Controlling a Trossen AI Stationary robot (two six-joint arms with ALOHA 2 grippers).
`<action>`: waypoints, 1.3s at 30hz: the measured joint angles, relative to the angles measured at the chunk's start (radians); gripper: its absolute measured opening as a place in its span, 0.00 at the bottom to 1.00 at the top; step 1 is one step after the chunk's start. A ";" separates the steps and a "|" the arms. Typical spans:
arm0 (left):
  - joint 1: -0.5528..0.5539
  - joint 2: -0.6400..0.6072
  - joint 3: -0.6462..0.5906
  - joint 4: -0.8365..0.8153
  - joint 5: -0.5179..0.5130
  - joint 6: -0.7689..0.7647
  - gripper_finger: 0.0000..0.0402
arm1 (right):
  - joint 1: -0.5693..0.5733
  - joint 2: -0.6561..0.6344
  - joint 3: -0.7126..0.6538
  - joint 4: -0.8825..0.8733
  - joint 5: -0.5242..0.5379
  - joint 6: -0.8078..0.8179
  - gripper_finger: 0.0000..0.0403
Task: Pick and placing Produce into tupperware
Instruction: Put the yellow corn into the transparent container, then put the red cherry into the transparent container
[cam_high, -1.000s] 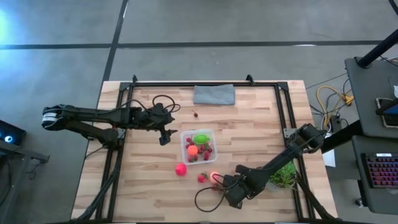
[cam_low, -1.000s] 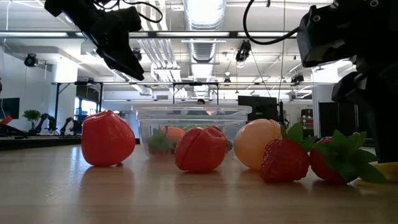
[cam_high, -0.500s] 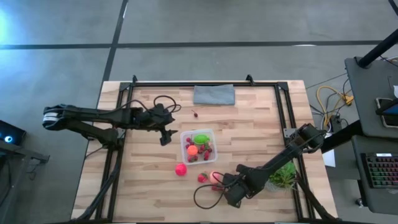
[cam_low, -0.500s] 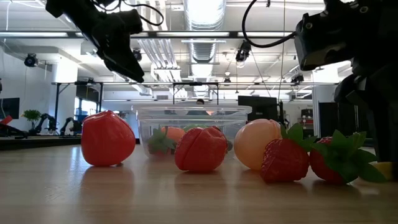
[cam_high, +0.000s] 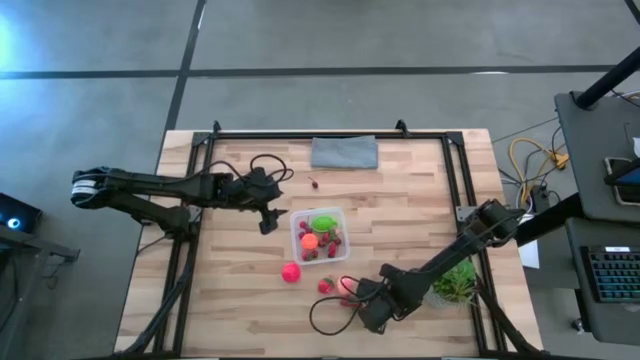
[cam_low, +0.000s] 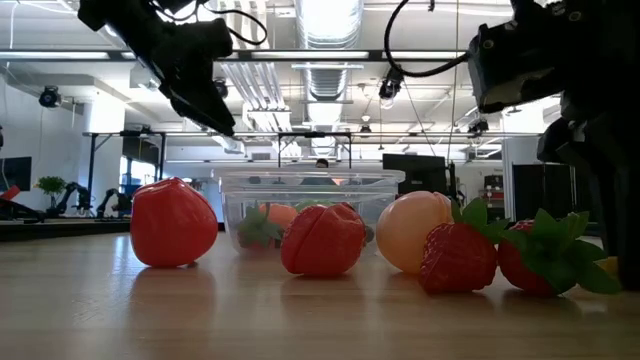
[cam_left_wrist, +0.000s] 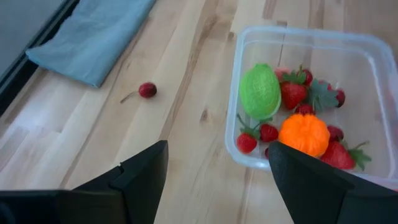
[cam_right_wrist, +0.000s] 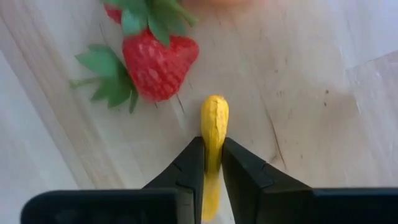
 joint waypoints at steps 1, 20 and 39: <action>0.000 -0.001 0.000 0.012 0.000 0.000 0.65 | -0.002 0.000 0.006 0.001 0.018 0.023 0.12; 0.000 -0.001 0.000 0.071 0.018 0.001 0.65 | -0.355 -0.261 0.036 0.106 0.309 -0.097 0.12; 0.012 -0.033 -0.002 -0.039 0.001 0.059 0.65 | -0.488 -0.168 0.095 0.219 0.184 -0.049 0.45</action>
